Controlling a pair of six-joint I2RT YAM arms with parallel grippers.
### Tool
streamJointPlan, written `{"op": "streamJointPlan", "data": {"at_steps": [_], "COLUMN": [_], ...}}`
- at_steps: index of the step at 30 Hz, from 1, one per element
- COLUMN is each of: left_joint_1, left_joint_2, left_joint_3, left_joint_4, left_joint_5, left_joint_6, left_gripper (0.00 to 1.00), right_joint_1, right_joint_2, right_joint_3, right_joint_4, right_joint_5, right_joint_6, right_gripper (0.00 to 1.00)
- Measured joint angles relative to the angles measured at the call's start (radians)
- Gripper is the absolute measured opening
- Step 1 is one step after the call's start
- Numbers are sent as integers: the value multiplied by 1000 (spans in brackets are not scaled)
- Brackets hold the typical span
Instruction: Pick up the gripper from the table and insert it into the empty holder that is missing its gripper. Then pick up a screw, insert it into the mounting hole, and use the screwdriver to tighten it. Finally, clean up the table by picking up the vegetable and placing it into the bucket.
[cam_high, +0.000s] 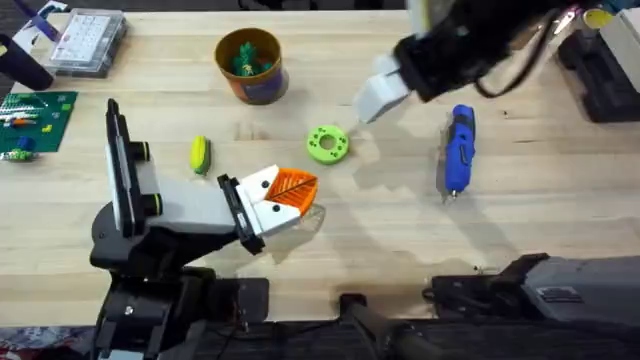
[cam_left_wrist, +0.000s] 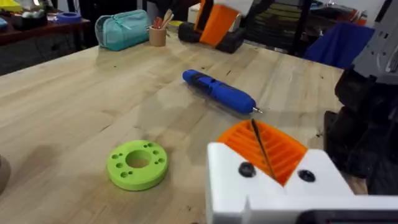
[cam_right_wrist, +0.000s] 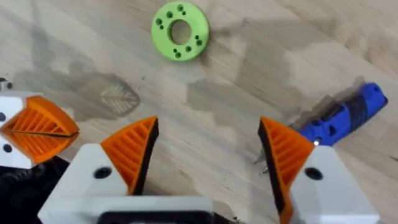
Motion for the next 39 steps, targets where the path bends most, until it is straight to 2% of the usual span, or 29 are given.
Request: {"op": "streamJointPlan", "data": {"at_steps": [5,13,19,24,28,34,39], "left_joint_1": [0,0,0,0,0,0,0], "left_joint_2": [0,0,0,0,0,0,0], "left_joint_3": [0,0,0,0,0,0,0], "left_joint_4": [-15,-16,-16,-16,-16,-16,-16], "left_joint_5": [1,3,3,3,3,3,3], "left_joint_6": [0,0,0,0,0,0,0], "left_gripper": [15,15,15,15,15,15,15], "right_joint_1": [-64,-185,-323,-468,-558,-613,-627], "right_joint_2": [-99,-312,-411,-403,-363,-240,-108], "right_joint_3": [-79,-431,-602,-669,-675,-675,-675], "right_joint_4": [21,135,163,216,338,497,593], "right_joint_5": [1,2,1,2,5,5,5], "right_joint_6": [40,150,205,206,174,156,133], "right_gripper": [976,976,976,976,976,976,976]}}
